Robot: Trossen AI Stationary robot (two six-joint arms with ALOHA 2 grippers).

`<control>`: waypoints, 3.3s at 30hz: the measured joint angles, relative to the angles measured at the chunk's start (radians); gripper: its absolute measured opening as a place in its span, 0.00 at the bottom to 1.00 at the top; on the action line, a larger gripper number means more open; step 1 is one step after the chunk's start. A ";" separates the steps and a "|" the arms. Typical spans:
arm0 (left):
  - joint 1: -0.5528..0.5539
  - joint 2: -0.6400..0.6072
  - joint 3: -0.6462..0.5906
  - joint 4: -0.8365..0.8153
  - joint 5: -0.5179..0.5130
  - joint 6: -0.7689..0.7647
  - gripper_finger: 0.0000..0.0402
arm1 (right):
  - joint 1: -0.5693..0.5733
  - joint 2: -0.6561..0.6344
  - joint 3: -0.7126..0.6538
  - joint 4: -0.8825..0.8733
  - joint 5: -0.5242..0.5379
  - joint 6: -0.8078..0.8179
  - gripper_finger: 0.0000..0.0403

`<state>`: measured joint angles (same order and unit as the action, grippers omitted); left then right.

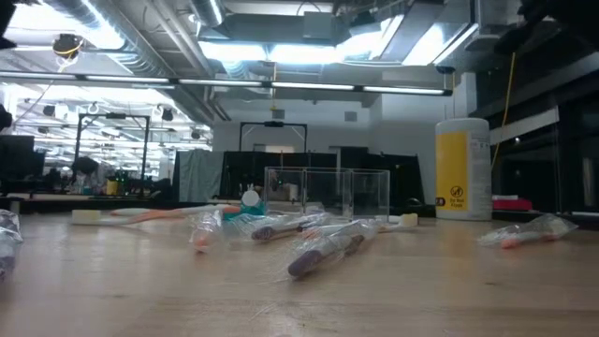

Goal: Pick & Place toothbrushing station
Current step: Put the orange toothbrush into the right section of the transparent organizer

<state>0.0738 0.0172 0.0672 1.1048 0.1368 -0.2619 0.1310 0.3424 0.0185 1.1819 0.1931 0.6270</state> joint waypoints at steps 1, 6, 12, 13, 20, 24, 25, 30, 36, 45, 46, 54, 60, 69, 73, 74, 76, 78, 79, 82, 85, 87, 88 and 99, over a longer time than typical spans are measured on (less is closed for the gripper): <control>0.000 0.003 0.013 -0.020 0.005 0.014 0.44 | 0.000 0.000 0.002 0.001 0.001 -0.026 0.25; 0.000 0.022 0.080 -0.031 -0.168 0.017 0.42 | 0.000 0.000 0.035 0.004 0.084 -0.160 0.25; 0.000 0.094 0.153 -0.110 -0.205 0.014 0.41 | -0.007 0.000 0.109 -0.060 0.072 -0.114 0.25; 0.000 0.110 0.173 -0.176 -0.229 0.014 0.41 | -0.007 0.000 0.137 -0.117 0.073 -0.114 0.25; 0.000 0.264 0.394 -0.846 -0.681 -0.042 0.35 | -0.005 0.045 0.530 -1.105 0.186 0.005 0.25; 0.000 0.383 0.534 -1.203 -0.852 -0.102 0.32 | -0.005 0.169 0.792 -1.732 0.233 0.210 0.25; 0.000 0.415 0.570 -1.295 -0.867 -0.137 0.31 | -0.005 0.206 0.841 -1.859 0.224 0.269 0.25; 0.000 0.578 0.704 -1.686 -0.869 -0.358 0.28 | -0.005 0.354 0.957 -2.351 0.033 0.689 0.25; 0.000 0.708 0.725 -1.834 -0.826 -0.546 0.26 | 0.010 0.443 0.861 -2.480 -0.146 0.915 0.25; 0.000 0.744 0.724 -1.772 -0.748 -0.519 0.24 | 0.021 0.505 0.609 -2.171 -0.130 0.954 0.25; 0.000 0.744 0.724 -1.765 -0.734 -0.511 0.24 | 0.021 0.515 0.579 -2.128 -0.137 0.951 0.26; 0.000 0.744 0.724 -1.750 -0.672 -0.492 0.24 | 0.021 0.602 0.441 -1.994 -0.227 0.943 0.38; 0.000 0.744 0.724 -1.692 -0.632 -0.452 0.23 | 0.021 0.662 0.410 -1.985 -0.220 0.954 0.44; 0.000 0.744 0.724 -1.646 -0.631 -0.449 0.23 | 0.012 0.720 0.394 -1.871 -0.120 0.991 0.45; 0.000 0.744 0.724 -1.646 -0.632 -0.449 0.23 | -0.013 0.723 0.394 -1.824 -0.050 1.017 0.45; 0.000 0.744 0.724 -1.646 -0.631 -0.449 0.23 | -0.023 0.723 0.394 -1.810 -0.033 1.021 0.45; 0.000 0.744 0.724 -1.646 -0.632 -0.449 0.23 | -0.045 0.724 0.394 -1.780 -0.007 1.023 0.45; 0.000 0.744 0.724 -1.646 -0.632 -0.449 0.22 | -0.070 0.729 0.394 -1.754 0.002 1.014 0.45; 0.000 0.744 0.724 -1.646 -0.632 -0.449 0.22 | -0.082 0.734 0.394 -1.742 0.003 1.007 0.45; 0.000 0.744 0.724 -1.646 -0.632 -0.449 0.23 | -0.114 0.759 0.394 -1.695 0.006 0.978 0.45; 0.000 0.744 0.724 -1.646 -0.632 -0.449 0.22 | -0.141 0.799 0.394 -1.614 0.005 0.940 0.45; 0.000 0.744 0.724 -1.646 -0.632 -0.450 0.22 | -0.154 0.831 0.394 -1.567 -0.002 0.931 0.45; 0.000 0.744 0.724 -1.646 -0.632 -0.452 0.22 | -0.158 0.848 0.394 -1.545 -0.007 0.926 0.45; 0.000 0.744 0.723 -1.646 -0.607 -0.460 0.22 | -0.153 0.912 0.398 -1.506 -0.042 0.876 0.44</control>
<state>0.0734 0.7609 0.7902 -0.5407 -0.4698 -0.7221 -0.0219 1.2541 0.4164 -0.3240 0.1507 1.5031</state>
